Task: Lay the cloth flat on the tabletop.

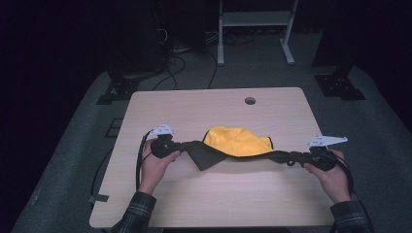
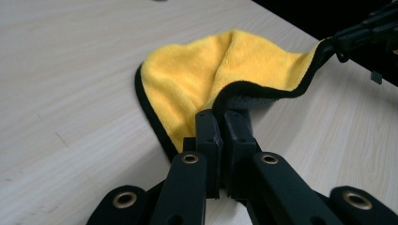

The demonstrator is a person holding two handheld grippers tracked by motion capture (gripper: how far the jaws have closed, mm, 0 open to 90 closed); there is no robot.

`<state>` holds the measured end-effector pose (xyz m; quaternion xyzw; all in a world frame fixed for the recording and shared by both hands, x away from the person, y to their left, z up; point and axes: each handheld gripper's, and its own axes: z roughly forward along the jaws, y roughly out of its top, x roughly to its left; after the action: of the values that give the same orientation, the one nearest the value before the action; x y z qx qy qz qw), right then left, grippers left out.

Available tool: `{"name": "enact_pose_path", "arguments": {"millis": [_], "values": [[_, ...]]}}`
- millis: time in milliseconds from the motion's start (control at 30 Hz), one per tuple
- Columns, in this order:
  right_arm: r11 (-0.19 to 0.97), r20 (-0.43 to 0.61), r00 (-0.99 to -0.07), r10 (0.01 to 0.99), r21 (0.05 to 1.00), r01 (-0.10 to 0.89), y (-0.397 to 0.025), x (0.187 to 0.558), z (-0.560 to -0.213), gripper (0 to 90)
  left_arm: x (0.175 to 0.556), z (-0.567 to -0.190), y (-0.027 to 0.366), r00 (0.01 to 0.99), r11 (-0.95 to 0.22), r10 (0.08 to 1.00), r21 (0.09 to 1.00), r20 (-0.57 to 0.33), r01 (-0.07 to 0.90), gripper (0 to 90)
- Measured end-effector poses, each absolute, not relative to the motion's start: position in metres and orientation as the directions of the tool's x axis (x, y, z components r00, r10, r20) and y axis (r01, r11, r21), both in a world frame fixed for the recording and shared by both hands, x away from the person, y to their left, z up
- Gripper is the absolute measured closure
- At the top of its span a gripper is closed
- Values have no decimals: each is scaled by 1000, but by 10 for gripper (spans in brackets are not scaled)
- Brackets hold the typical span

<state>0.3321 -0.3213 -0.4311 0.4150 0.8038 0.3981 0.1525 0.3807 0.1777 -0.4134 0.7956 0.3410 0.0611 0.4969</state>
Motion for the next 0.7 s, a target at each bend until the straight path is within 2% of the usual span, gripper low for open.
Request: {"name": "enact_pose_path", "arguments": {"millis": [333,700], "values": [[288,46,-625,779,859,423,-317,335,-377,819,370,-350,202,764,-205,624,909,-164,363,868],[270,-73,-646,760,939,212,-309,298,-306,818,327,-288,218,790,-151,610,970,-61,192,868]]}}
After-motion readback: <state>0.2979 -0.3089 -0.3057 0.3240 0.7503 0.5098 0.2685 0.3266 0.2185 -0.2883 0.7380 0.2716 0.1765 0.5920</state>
